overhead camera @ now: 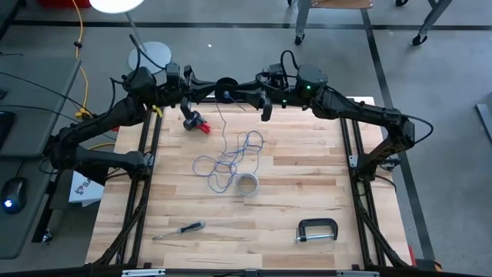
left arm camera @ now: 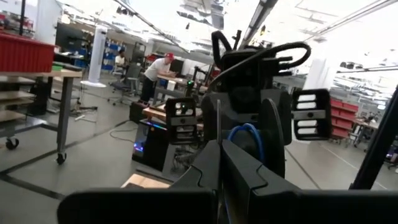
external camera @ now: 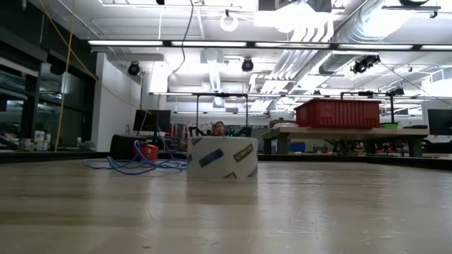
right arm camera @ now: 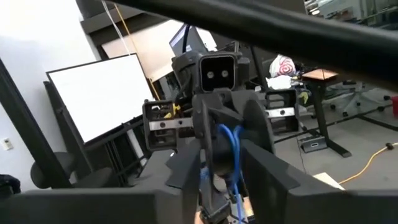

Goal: Coil cords
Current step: Coil the blue wire on the spool

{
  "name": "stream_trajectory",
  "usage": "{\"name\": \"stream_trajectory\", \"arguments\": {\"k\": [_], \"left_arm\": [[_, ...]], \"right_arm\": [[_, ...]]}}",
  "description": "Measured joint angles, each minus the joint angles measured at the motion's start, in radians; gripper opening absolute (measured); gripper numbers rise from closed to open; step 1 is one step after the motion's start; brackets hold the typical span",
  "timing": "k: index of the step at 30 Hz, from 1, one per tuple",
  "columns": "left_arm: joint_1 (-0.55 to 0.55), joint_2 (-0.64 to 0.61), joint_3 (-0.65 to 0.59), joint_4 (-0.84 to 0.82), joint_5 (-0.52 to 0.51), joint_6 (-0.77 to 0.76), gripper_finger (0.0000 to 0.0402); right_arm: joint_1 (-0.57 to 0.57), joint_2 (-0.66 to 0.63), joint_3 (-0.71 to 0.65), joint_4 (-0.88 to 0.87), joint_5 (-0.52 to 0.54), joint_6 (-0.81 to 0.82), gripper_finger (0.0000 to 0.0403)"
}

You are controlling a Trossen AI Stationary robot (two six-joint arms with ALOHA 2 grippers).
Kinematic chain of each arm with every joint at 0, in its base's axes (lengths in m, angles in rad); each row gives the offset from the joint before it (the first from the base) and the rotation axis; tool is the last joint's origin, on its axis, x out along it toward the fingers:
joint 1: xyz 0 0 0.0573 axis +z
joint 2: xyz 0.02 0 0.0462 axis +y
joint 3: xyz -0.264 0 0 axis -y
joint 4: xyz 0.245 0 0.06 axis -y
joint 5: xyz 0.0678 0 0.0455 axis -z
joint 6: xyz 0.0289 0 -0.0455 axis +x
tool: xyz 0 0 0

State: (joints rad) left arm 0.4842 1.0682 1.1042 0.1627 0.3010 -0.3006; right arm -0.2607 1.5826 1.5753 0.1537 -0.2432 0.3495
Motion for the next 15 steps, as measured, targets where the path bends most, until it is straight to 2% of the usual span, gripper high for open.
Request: {"name": "stream_trajectory", "arguments": {"k": [5,10,15], "left_arm": [[-0.002,0.009,0.000,0.009,-0.031,0.000,0.0000],[-0.001,0.010,0.000,0.021,-0.051,-0.001,0.0006],[0.020,-0.028,0.000,-0.081,-0.044,-0.001,0.0052]], "right_arm": [[0.000,0.000,0.000,0.002,0.000,-0.018,0.0013],[0.008,0.000,0.000,0.003,0.009,-0.018,0.0002],[0.006,-0.004,0.000,0.004,0.012,-0.024,0.0001]]}}
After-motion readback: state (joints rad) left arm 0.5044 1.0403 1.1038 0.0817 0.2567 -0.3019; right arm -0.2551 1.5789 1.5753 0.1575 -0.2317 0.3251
